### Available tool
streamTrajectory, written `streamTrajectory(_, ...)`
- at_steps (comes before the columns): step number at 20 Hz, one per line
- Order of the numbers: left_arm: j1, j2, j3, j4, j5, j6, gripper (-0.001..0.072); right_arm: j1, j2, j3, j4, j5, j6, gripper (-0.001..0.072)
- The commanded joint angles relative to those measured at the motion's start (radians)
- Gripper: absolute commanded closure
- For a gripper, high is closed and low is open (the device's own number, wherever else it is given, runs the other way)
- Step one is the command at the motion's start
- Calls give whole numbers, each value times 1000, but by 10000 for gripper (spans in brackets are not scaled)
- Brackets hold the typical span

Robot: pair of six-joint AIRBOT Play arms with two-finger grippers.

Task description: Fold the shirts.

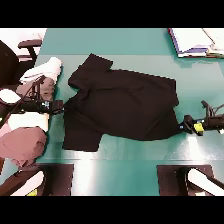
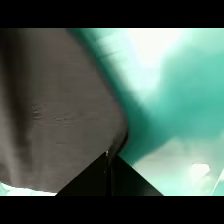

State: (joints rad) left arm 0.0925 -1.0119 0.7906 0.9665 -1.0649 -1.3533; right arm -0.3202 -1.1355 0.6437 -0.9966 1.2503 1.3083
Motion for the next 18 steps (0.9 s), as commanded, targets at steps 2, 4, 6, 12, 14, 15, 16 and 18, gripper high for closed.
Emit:
streamTrajectory(2,1,119,151,2,-22,-6,683,78,104,216,10,40,-1,698)
streamTrajectory(4,1,206,303,2,-25,-10,682,74,195,396,7,44,0,698)
streamTrajectory(6,1,270,493,2,-25,-11,682,54,268,576,8,43,0,698)
streamTrajectory(12,0,303,1069,3,3,-58,682,-66,369,1070,6,80,37,698)
streamTrajectory(14,1,302,1164,9,59,-61,683,-100,361,1183,-1,98,41,698)
streamTrajectory(15,1,303,1201,32,70,-66,683,-113,351,1231,-1,119,64,698)
streamTrajectory(16,1,301,1225,64,72,-88,683,-122,330,1287,-1,157,99,699)
streamTrajectory(18,1,293,1231,119,56,-133,683,-124,266,1404,0,261,138,700)
